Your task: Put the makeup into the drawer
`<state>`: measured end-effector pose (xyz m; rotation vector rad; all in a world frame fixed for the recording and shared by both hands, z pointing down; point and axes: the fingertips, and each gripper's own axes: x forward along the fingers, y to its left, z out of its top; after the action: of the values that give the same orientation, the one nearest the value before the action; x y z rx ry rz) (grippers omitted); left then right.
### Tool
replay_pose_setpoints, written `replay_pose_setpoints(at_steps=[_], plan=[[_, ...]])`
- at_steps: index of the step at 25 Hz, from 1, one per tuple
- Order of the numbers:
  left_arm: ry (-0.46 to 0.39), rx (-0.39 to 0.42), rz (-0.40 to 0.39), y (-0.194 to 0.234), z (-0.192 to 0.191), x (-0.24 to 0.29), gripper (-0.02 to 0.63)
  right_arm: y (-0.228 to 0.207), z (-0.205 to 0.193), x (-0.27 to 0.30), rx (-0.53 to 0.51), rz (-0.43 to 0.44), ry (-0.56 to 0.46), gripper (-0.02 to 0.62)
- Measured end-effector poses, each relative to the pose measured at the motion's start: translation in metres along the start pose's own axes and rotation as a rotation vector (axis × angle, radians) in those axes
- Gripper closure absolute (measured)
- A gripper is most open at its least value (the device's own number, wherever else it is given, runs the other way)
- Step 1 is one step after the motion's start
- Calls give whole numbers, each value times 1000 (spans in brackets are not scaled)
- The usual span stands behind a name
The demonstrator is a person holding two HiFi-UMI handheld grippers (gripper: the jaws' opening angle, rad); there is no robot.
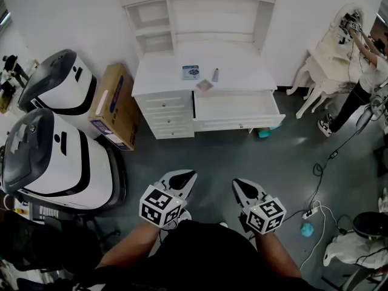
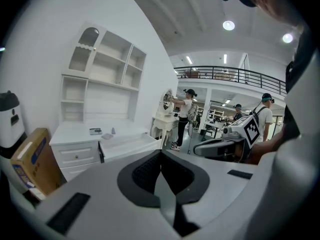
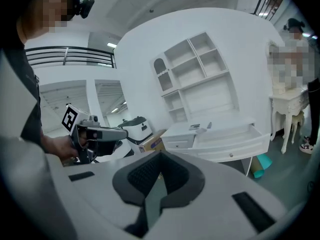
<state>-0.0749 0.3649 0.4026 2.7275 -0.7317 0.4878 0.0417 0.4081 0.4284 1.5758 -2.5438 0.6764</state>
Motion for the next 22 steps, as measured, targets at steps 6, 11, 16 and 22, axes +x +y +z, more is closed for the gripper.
replay_pose_setpoints(at_steps=[6, 11, 16, 22], plan=[[25, -18, -2, 9, -7, 0, 595, -2, 1, 4, 13, -29, -7, 568], [23, -12, -5, 19, -6, -1, 595, -4, -3, 9, 16, -54, 6, 566], [32, -9, -33, 27, -11, -4, 595, 4, -4, 22, 15, -64, 18, 566], [33, -13, -54, 48, -17, -12, 595, 14, -2, 41, 20, -94, 15, 566]])
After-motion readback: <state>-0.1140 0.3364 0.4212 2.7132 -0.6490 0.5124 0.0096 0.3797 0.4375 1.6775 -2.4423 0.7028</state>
